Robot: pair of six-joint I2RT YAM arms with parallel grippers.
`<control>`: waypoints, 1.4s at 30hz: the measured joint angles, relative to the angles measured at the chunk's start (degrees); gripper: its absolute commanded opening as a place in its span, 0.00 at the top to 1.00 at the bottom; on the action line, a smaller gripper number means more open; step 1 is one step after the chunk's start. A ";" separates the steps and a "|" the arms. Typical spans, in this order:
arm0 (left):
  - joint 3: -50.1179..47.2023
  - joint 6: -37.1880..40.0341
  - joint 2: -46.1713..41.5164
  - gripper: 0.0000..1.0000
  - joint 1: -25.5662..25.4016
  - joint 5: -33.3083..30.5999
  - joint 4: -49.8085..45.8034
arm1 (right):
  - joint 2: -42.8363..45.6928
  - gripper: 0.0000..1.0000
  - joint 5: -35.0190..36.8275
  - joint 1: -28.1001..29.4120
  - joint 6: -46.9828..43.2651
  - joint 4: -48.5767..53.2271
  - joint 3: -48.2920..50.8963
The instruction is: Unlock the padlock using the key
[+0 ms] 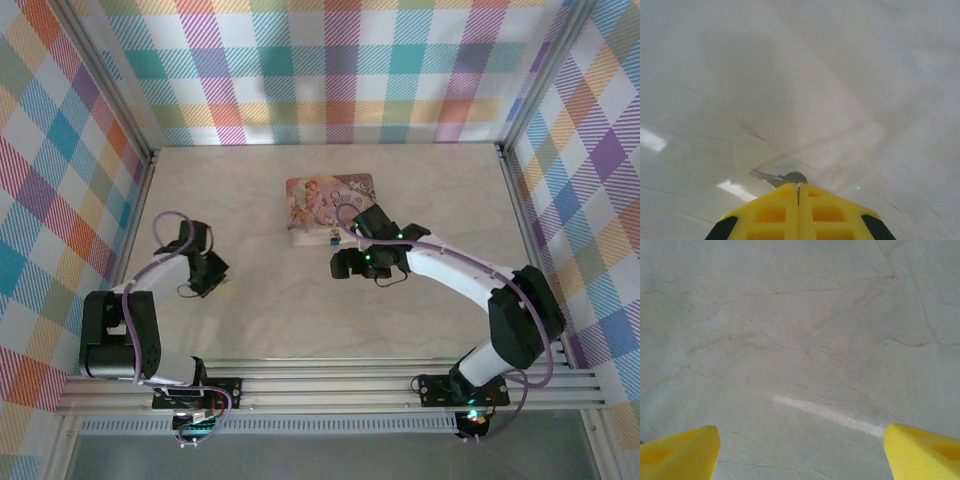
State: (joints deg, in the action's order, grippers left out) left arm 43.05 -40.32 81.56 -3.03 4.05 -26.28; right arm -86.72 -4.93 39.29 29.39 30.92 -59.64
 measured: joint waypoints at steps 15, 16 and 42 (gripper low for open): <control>23.82 -0.59 5.99 1.00 -26.25 9.05 -2.05 | 21.68 0.56 2.08 0.00 -5.73 -26.16 20.13; 24.50 -0.59 6.95 1.00 -26.80 10.23 -2.10 | 22.32 0.56 1.88 0.00 -6.71 -28.68 21.29; 31.47 -0.13 8.68 1.00 -31.78 18.10 -8.26 | 5.38 0.42 -1.73 5.01 -32.09 -64.32 26.49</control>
State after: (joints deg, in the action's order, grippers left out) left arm 74.52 -40.45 90.24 -34.81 22.15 -34.54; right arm -81.34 -6.66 44.29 -2.70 -33.41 -33.15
